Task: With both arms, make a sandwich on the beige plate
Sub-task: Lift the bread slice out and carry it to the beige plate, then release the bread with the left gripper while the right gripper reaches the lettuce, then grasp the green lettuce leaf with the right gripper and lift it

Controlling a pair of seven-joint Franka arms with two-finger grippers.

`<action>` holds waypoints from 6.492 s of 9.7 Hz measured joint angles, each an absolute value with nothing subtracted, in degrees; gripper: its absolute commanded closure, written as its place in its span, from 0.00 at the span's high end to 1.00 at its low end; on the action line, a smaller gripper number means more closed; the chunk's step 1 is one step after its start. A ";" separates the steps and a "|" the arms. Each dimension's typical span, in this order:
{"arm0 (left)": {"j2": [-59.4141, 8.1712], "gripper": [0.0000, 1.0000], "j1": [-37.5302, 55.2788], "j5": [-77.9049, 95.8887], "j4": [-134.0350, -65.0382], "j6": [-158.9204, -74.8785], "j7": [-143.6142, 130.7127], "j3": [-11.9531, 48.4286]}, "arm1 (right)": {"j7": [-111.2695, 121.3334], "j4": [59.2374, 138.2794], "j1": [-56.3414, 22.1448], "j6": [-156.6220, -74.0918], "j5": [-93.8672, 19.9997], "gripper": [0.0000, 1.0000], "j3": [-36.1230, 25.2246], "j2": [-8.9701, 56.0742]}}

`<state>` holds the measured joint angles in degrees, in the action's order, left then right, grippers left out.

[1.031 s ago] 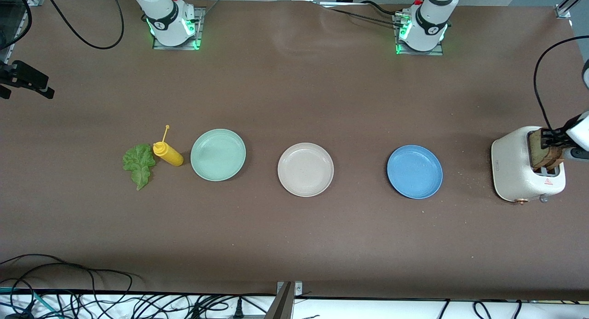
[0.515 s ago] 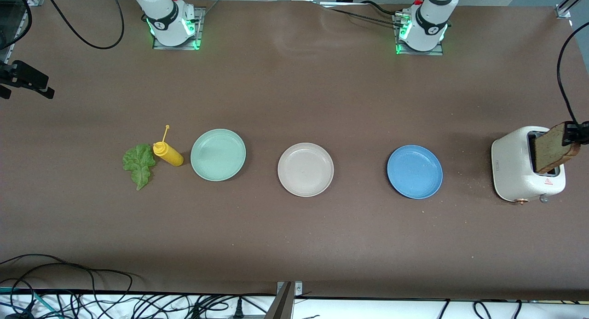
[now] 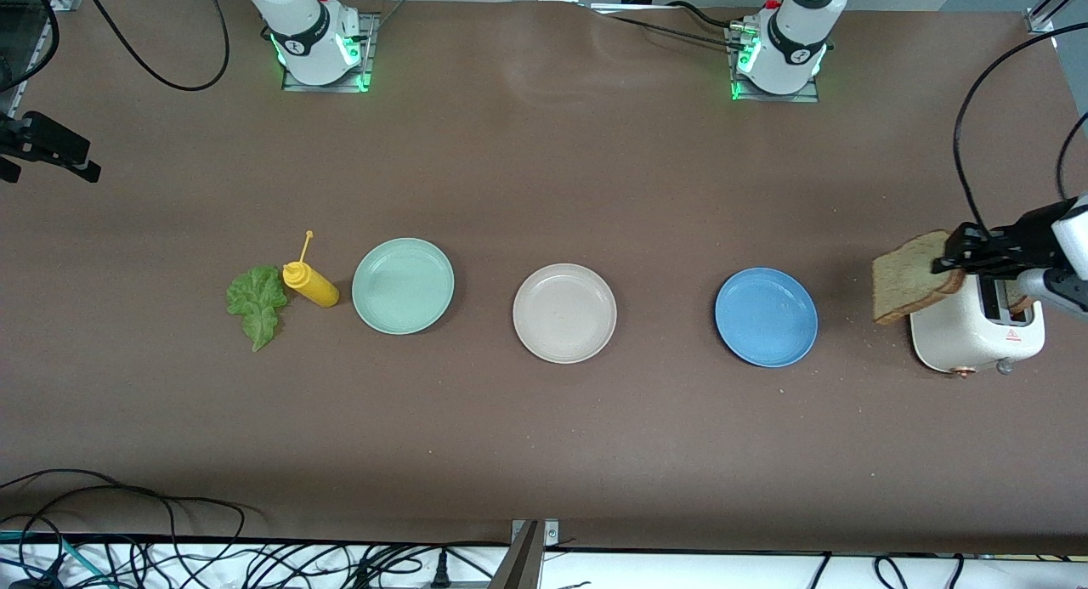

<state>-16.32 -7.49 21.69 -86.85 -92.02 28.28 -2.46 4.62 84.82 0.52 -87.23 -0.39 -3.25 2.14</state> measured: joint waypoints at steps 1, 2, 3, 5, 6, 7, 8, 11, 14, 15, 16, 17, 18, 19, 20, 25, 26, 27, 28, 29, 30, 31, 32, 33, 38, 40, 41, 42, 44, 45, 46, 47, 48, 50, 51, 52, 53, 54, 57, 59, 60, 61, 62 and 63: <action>-17.84 0.00 -6.76 26.23 -86.88 -90.93 27.05 -2.40 | 4.62 84.81 0.52 -87.21 -0.40 1.00 -3.25 2.14; -19.51 0.00 -5.07 29.64 -86.87 -90.69 24.63 -2.23 | 4.62 84.81 0.52 -87.21 -0.40 1.00 -3.25 2.13; -21.11 0.00 -2.34 32.50 -86.83 -90.70 21.83 -2.10 | 4.62 84.80 0.52 -87.20 -0.40 1.00 -3.25 2.12; -24.03 0.00 2.63 38.59 -86.73 -90.86 18.97 -2.01 | 4.62 84.80 0.53 -87.18 -0.41 1.00 -3.26 2.10; -25.81 0.00 4.33 41.92 -86.70 -90.87 19.03 -1.97 | 4.62 84.80 0.53 -87.18 -0.40 1.00 -3.27 2.10; -27.48 0.00 6.49 44.09 -86.60 -91.75 19.30 -1.92 | 4.62 84.79 0.54 -87.17 -0.41 1.00 -3.27 2.10; -28.83 0.00 9.16 46.08 -86.43 -94.12 19.58 -1.85 | 4.62 84.79 0.54 -87.17 -0.41 1.00 -3.28 2.10; -32.97 0.00 18.13 51.92 -86.23 -104.48 19.48 -1.72 | 4.62 84.79 0.54 -87.16 -0.42 1.00 -3.28 2.10; -38.03 0.00 20.72 59.15 -85.98 -107.38 19.51 -1.77 | 4.62 84.79 0.54 -87.16 -0.42 1.00 -3.28 2.09; -38.94 0.00 20.83 59.62 -85.86 -108.13 19.52 -1.77 | 4.62 84.79 0.53 -87.16 -0.42 1.00 -3.28 2.10; -39.48 0.00 21.00 60.06 -85.81 -109.39 19.50 -1.78 | 4.62 84.79 0.54 -87.16 -0.42 1.00 -3.28 2.10; -40.18 0.00 21.32 61.46 -85.80 -110.38 19.49 -1.80 | 4.62 84.79 0.54 -87.16 -0.42 1.00 -3.28 2.10; -41.20 0.00 21.99 63.30 -85.80 -111.42 19.49 -1.79 | 4.62 84.79 0.54 -87.15 -0.42 1.00 -3.28 2.10; -42.06 0.00 22.88 64.32 -85.80 -112.81 19.49 -1.79 | 4.62 84.79 0.54 -87.15 -0.42 1.00 -3.28 2.10; -42.67 0.00 23.75 64.42 -85.78 -114.11 19.49 -1.78 | 4.62 84.79 0.54 -87.15 -0.42 1.00 -3.28 2.09; -44.68 0.36 24.80 64.42 -85.78 -116.36 19.97 -2.11 | 4.62 84.79 0.53 -87.15 -0.42 1.00 -3.28 2.10; -44.83 0.80 24.78 63.48 -85.77 -116.45 22.27 -2.47 | 4.76 84.79 0.54 -87.16 -0.42 1.00 -3.29 2.10; -44.85 0.97 24.76 61.70 -85.77 -116.45 24.79 -2.83 | 4.81 84.79 0.55 -87.23 -0.42 1.00 -3.32 2.15; -44.85 1.00 24.71 60.40 -85.77 -116.45 25.80 -3.02 | 4.81 84.79 0.59 -87.42 -0.42 1.00 -3.50 2.27; -44.85 1.00 24.70 60.22 -85.77 -116.45 26.29 -3.09 | 4.81 84.81 0.70 -87.66 -0.42 1.00 -3.98 2.56; -44.85 1.00 24.70 60.19 -85.75 -116.45 26.39 -3.09 | 4.80 84.82 1.03 -87.89 -0.42 1.00 -4.58 3.15; -44.85 1.00 24.69 60.19 -85.73 -116.48 26.42 -3.13 | 4.80 84.86 1.60 -88.19 -0.43 1.00 -4.80 3.88; -44.85 1.00 24.66 60.16 -85.70 -116.52 26.42 -3.29 | 4.90 84.93 1.67 -88.35 -0.44 1.00 -4.73 4.96; -44.85 1.00 24.61 60.12 -85.64 -116.57 26.42 -3.59 | 4.92 84.97 1.49 -88.39 -0.44 1.00 -4.42 6.50; -44.05 1.00 24.23 50.37 -83.75 -116.67 24.16 -6.76 | 4.88 85.64 0.09 -83.69 -0.29 1.00 -3.88 12.42; -41.57 1.00 24.14 39.67 -83.33 -116.32 20.12 -8.22 | 4.88 85.56 0.05 -83.59 0.95 1.00 -3.88 12.16; -40.12 1.00 24.13 35.17 -83.33 -115.15 18.65 -9.50 | 4.88 85.94 0.06 -84.07 1.05 1.00 -3.90 12.71; -38.69 1.00 24.07 31.03 -83.31 -113.18 18.24 -11.31 | 4.88 87.35 0.10 -86.15 1.15 1.00 -4.12 13.66; -35.69 1.00 23.95 25.02 -83.26 -108.99 18.20 -15.24 | 4.97 93.00 0.31 -93.60 1.32 1.00 -4.95 15.04; -34.28 1.00 23.90 22.94 -83.25 -107.32 18.20 -17.23 | 4.97 96.82 0.41 -99.04 1.34 1.00 -5.18 15.68; -33.19 1.00 23.85 21.11 -83.24 -106.31 18.20 -19.04 | 5.05 101.89 0.45 -107.13 1.37 1.00 -5.62 16.37; -32.23 1.00 23.81 19.96 -83.16 -105.53 18.20 -20.58 | 5.22 107.72 0.49 -115.97 1.39 1.00 -5.98 17.09; -31.30 1.00 23.81 19.71 -82.74 -104.15 18.20 -22.14 | 5.28 113.35 0.51 -124.77 1.41 1.00 -6.09 17.87; -30.10 1.00 23.82 19.60 -78.97 -98.03 18.20 -25.74 | 5.28 118.72 0.46 -136.09 1.01 1.00 -6.05 21.18; -29.64 1.00 23.86 18.62 -76.83 -95.27 18.19 -27.31 | 5.26 118.83 0.42 -139.32 -0.37 1.00 -5.86 23.14; -29.22 1.00 23.82 16.59 -75.10 -93.79 18.17 -28.60 | 5.26 118.82 0.32 -142.12 -2.40 1.00 -5.28 24.60; -28.18 1.00 23.52 14.07 -74.16 -93.38 17.09 -29.15 | 5.26 118.84 0.16 -145.17 -3.46 1.00 -4.73 25.83; -26.54 1.00 22.48 11.85 -73.69 -93.19 15.85 -28.82 | 5.26 118.85 0.05 -148.56 -3.75 1.00 -4.33 27.33; -20.25 1.00 15.13 4.92 -74.06 -91.76 12.64 -19.81 | 5.27 118.81 -0.09 -154.16 -3.89 0.52 -3.17 30.80; -15.99 1.00 13.32 3.06 -76.91 -91.36 10.33 -16.30 | 6.17 118.61 -0.08 -154.40 -3.89 0.10 -3.20 30.80; -13.62 1.00 13.27 3.02 -79.12 -91.23 9.31 -15.46 | 7.35 118.54 -0.03 -154.38 -3.89 0.05 -3.24 30.60; -11.41 1.00 13.23 2.97 -81.25 -91.20 8.51 -14.60 | 8.43 118.52 0.02 -154.38 -3.89 0.03 -3.26 30.48; -9.33 1.00 13.03 2.95 -83.35 -91.19 7.90 -13.65 | 9.47 118.47 0.13 -154.37 -3.89 0.00 -3.32 30.42; -7.58 1.00 12.16 2.93 -85.11 -91.19 7.33 -12.28 | 9.86 118.37 0.22 -154.37 -3.89 0.00 -3.33 30.41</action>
<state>-7.58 12.16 2.93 -85.11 -91.19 7.33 -12.28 9.86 118.37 0.22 -154.37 -3.89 -3.33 30.41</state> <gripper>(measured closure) 0.000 0.907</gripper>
